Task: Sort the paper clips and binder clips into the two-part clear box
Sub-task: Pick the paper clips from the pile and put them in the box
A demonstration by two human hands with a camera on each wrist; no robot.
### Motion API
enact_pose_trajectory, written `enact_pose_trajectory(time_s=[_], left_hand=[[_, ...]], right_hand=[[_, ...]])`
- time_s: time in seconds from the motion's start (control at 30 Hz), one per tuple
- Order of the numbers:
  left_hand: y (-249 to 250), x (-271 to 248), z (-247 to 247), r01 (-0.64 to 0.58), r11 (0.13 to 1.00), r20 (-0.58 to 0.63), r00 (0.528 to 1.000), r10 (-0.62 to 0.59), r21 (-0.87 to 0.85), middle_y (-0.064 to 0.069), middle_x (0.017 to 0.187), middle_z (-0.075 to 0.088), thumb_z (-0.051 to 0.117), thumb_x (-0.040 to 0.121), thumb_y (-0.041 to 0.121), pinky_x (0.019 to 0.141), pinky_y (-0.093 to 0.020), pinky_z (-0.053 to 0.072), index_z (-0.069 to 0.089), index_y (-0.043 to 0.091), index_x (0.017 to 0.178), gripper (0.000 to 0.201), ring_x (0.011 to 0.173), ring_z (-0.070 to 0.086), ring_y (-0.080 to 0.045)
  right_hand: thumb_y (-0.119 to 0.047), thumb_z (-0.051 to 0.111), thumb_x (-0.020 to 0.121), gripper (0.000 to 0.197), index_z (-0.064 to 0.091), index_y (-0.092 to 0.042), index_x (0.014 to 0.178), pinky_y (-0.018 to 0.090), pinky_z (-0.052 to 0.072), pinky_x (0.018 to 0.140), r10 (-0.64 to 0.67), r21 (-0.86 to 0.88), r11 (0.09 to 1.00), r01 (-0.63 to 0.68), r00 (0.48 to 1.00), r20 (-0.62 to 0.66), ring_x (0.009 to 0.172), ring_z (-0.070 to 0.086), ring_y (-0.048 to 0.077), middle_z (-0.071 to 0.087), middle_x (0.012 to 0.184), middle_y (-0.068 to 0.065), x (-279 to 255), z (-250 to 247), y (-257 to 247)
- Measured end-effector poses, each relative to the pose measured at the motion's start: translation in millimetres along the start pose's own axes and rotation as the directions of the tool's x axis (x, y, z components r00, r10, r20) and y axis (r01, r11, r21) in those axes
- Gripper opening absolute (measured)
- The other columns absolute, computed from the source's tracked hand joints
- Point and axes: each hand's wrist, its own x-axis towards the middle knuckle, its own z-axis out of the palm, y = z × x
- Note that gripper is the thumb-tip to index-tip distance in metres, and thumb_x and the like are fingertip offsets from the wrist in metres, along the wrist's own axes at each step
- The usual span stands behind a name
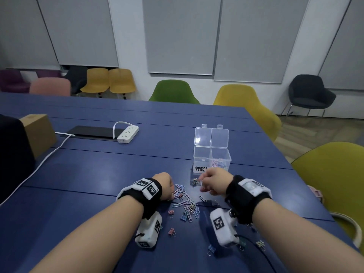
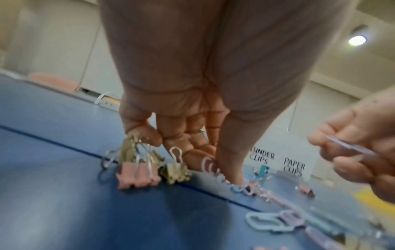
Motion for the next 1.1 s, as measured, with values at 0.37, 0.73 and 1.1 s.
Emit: enact_pose_trajectory(time_s=[0.37,0.73,1.1], left_hand=[[-24.2,-11.4,-20.9,0.114,-0.002,0.113,0.991,0.076,-0.993,-0.003,0.070,0.062,0.053,0.093,0.004,0.049,-0.019,0.044,0.057,0.010,0.080,0.015,0.056,0.050,-0.010],[-13.7,-0.7,-18.0,0.267,-0.023,0.268,0.961,-0.073,-0.963,-0.002,0.052,0.043,0.044,0.095,0.018,0.037,-0.014,0.030,0.046,0.009,0.068,0.029,0.039,0.036,-0.012],[22.2,21.3,-6.9,0.058,0.964,0.024,0.998,-0.066,0.259,-0.010,0.115,0.067,0.060,0.089,0.020,0.087,-0.030,0.050,0.063,0.010,0.099,0.014,0.105,0.064,-0.027]], right_hand=[[-0.010,0.051,0.088,0.016,0.054,-0.014,0.072,0.019,0.035,0.039,0.123,-0.210,0.969,-0.133,0.991,-0.059,0.046,0.041,0.011,0.051,0.065,0.003,0.3,-15.8,10.6],[-0.032,0.064,0.088,0.049,0.055,-0.001,0.124,0.032,0.049,0.091,0.089,-0.845,0.534,0.003,0.994,0.059,0.115,0.060,0.028,0.061,0.126,0.012,0.8,28.7,-24.5],[-0.012,0.055,0.094,0.038,0.049,0.005,0.127,0.035,0.046,0.096,0.116,-0.887,0.458,0.063,0.985,0.130,0.123,0.054,0.033,0.055,0.132,0.018,7.4,51.9,-41.3]])
